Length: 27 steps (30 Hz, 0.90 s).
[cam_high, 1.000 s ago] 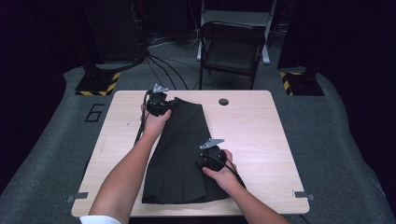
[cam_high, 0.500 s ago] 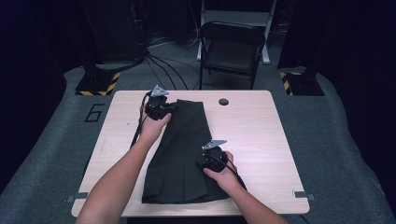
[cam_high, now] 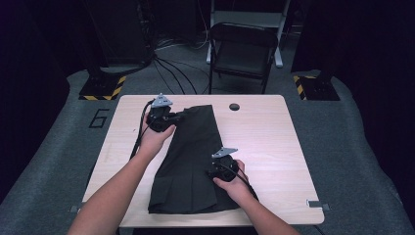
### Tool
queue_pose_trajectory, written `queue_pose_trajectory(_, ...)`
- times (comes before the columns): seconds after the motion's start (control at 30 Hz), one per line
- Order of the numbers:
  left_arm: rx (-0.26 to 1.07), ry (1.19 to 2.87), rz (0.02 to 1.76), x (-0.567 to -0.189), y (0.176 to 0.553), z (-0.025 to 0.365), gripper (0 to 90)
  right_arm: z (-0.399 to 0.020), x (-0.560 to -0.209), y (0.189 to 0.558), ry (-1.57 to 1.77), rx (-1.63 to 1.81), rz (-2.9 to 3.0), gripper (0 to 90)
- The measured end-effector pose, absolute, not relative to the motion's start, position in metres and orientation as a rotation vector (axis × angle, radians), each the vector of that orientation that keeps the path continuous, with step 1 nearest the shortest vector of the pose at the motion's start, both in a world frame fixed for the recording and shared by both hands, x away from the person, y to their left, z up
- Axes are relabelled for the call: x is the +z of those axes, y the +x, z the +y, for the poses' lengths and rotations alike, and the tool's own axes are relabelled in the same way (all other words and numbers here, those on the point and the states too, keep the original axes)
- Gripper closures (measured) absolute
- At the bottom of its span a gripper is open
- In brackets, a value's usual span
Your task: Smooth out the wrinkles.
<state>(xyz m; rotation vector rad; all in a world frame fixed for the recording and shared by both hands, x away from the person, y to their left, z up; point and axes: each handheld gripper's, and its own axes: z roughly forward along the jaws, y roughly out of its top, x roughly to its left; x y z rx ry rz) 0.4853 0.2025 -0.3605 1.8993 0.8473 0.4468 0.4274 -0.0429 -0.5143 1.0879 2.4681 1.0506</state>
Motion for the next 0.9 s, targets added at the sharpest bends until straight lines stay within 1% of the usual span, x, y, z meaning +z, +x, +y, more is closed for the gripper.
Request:
queue_pose_trajectory(0.43,0.396,1.875,0.814,-0.358,0.452,0.220,85.3,-0.042,-0.515,0.426,1.099,1.054,2.450,44.2)
queue_pose_trajectory(0.9,0.398,1.858,0.771,-0.357,0.425,0.235,85.3,-0.043,-0.516,0.425,1.093,1.057,2.438,44.2)
